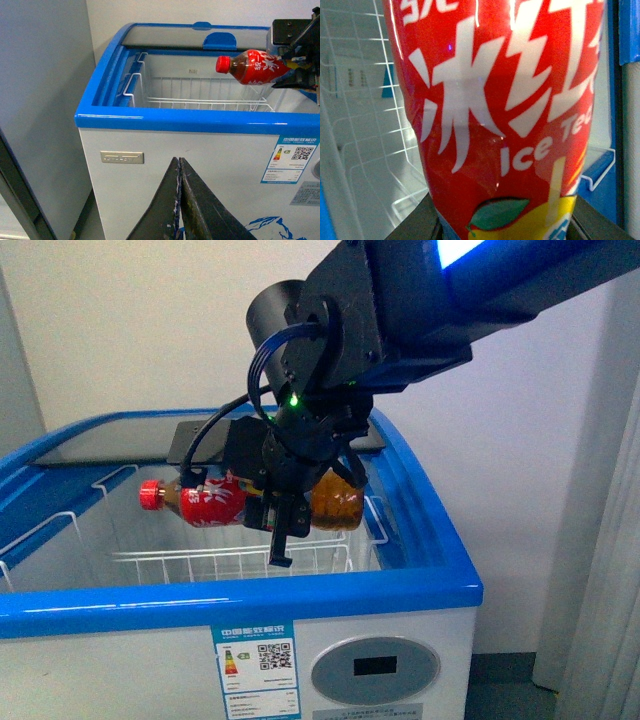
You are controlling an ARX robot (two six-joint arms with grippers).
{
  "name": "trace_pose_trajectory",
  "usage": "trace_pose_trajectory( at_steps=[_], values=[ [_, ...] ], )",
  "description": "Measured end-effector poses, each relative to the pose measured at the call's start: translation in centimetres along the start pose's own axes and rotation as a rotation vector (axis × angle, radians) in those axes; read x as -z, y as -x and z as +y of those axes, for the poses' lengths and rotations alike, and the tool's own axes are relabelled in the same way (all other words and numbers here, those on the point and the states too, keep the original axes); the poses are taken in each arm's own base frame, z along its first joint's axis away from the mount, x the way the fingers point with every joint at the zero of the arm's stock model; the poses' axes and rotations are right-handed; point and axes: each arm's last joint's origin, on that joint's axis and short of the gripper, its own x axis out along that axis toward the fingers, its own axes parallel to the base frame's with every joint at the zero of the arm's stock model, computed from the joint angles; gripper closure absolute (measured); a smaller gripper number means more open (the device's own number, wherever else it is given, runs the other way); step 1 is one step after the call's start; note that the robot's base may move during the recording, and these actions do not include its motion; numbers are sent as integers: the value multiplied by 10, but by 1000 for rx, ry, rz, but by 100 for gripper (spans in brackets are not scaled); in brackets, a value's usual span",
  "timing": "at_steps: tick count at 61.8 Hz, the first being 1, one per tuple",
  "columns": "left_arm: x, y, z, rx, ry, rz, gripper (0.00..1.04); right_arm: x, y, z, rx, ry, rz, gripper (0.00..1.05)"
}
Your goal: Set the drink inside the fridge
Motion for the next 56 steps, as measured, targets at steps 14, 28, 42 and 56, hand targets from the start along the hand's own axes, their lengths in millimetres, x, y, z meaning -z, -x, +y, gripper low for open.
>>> trace_pose_trajectory(
  at_steps=[14,28,42,56],
  values=[
    [0,0,0,0,0,0,102,3,-32,4,85,-54,64,66],
    [0,0,0,0,0,0,102,7,-56,8,174,-80,106,66],
    [0,0,0,0,0,0,102,12,-79,18,235,-95,138,66],
    [0,0,0,0,0,0,102,18,-104,42,208,-104,145,66]
  ],
)
